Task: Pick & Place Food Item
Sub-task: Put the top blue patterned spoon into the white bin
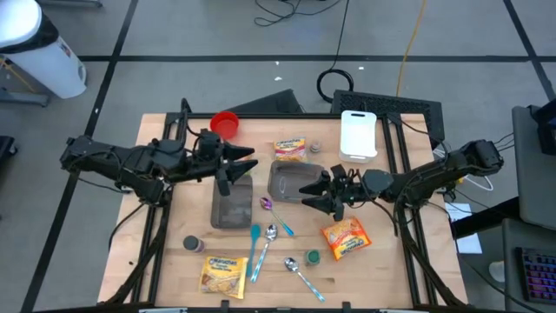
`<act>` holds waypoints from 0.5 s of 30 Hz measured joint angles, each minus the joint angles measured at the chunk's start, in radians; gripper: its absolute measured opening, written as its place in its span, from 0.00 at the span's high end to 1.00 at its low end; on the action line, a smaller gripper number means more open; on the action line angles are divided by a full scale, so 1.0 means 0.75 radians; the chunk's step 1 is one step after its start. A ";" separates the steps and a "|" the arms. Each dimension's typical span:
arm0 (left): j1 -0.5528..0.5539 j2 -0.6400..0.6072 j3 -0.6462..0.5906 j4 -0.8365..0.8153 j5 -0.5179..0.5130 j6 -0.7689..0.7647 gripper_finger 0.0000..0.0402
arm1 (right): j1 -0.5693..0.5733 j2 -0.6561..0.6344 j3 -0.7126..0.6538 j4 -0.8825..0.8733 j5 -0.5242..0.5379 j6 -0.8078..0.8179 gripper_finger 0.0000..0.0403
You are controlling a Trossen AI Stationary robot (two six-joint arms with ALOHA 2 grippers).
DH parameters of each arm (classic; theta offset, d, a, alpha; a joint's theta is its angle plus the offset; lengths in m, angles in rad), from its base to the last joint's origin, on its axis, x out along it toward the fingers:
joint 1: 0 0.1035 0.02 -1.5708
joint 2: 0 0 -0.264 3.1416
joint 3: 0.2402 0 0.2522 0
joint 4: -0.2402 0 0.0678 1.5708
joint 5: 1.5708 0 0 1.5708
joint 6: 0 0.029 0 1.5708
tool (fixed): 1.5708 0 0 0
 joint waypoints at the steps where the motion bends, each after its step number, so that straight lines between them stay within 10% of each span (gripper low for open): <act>1: 0.006 0.000 0.000 0.000 0.000 0.000 0.44 | -0.003 0.000 0.000 -0.001 0.000 -0.004 0.38; 15: 0.101 0.000 0.000 -0.009 0.078 -0.009 0.44 | -0.090 0.000 0.000 -0.001 -0.004 -0.038 0.38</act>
